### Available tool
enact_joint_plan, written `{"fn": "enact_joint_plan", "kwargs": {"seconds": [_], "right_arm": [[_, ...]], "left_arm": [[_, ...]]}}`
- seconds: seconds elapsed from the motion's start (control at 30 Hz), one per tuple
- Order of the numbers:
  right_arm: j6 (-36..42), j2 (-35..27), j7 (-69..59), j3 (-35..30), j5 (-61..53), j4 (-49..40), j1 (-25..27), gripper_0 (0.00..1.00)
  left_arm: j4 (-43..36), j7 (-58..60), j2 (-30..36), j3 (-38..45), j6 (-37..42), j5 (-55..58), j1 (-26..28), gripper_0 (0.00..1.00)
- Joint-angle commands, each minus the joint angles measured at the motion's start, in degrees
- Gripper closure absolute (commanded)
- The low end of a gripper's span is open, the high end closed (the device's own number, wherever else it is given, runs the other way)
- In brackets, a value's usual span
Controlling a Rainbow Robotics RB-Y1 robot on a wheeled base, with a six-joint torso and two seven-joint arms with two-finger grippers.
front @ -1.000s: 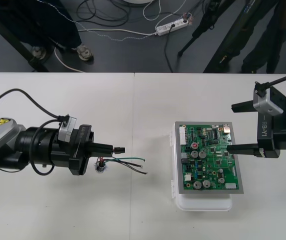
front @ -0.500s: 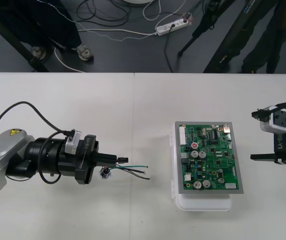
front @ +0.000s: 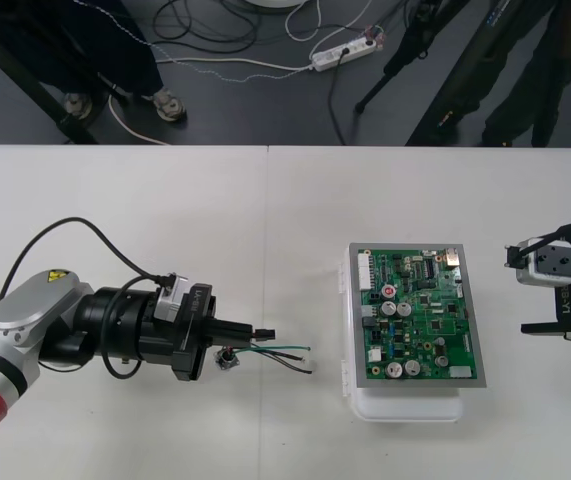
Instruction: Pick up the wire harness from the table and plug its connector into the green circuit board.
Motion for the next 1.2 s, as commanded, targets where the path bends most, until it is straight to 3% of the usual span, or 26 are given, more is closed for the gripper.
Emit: {"fn": "enact_joint_plan", "kwargs": {"seconds": [0.03,0.8,1.2], "right_arm": [[-0.3,-1.8,2.7,1.7,2.0,-1.7,0.5,0.00],[-0.3,1.8,1.4,14.8,20.1,-1.7,-4.0,0.00],[-0.3,6.8,0.5,19.6,30.1,-1.4,-5.1,0.00]], "left_arm": [[-0.2,-4.7,-2.5,1.3,-1.6,-1.5,0.4,1.00],[-0.2,-6.4,-8.0,5.7,2.2,-9.9,-0.4,1.00],[-0.2,-6.5,-11.1,5.9,5.0,-10.2,-1.3,1.00]]}}
